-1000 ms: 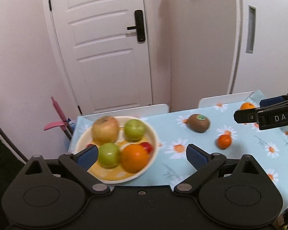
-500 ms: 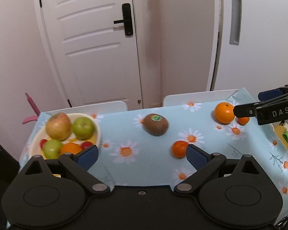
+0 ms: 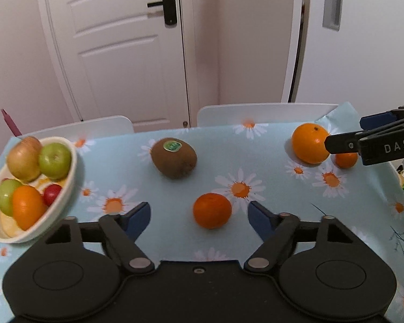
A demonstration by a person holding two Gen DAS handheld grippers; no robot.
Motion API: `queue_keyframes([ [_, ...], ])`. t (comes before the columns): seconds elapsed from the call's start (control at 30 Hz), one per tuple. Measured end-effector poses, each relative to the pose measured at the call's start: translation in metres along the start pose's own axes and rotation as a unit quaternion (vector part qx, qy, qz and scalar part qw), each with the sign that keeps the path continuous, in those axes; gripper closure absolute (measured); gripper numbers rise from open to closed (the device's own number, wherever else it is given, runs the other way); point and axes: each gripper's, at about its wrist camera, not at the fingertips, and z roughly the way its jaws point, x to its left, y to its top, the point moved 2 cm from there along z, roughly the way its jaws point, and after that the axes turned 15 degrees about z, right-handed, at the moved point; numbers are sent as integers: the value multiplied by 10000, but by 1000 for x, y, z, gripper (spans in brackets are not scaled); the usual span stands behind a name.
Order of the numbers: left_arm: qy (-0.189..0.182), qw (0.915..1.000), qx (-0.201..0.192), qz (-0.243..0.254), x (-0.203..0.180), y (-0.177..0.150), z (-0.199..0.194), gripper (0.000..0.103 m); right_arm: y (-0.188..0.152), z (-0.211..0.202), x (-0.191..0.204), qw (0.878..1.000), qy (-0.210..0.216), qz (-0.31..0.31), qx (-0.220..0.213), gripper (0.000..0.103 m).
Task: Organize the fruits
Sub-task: 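Grasp a small mandarin with the left tool while the right tool grasps another large orange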
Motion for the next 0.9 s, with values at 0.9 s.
queue_keyframes([
  [0.9, -76, 9993, 316, -163, -12, -1, 31, 61, 1, 52, -3, 9995, 139, -189, 187, 9],
])
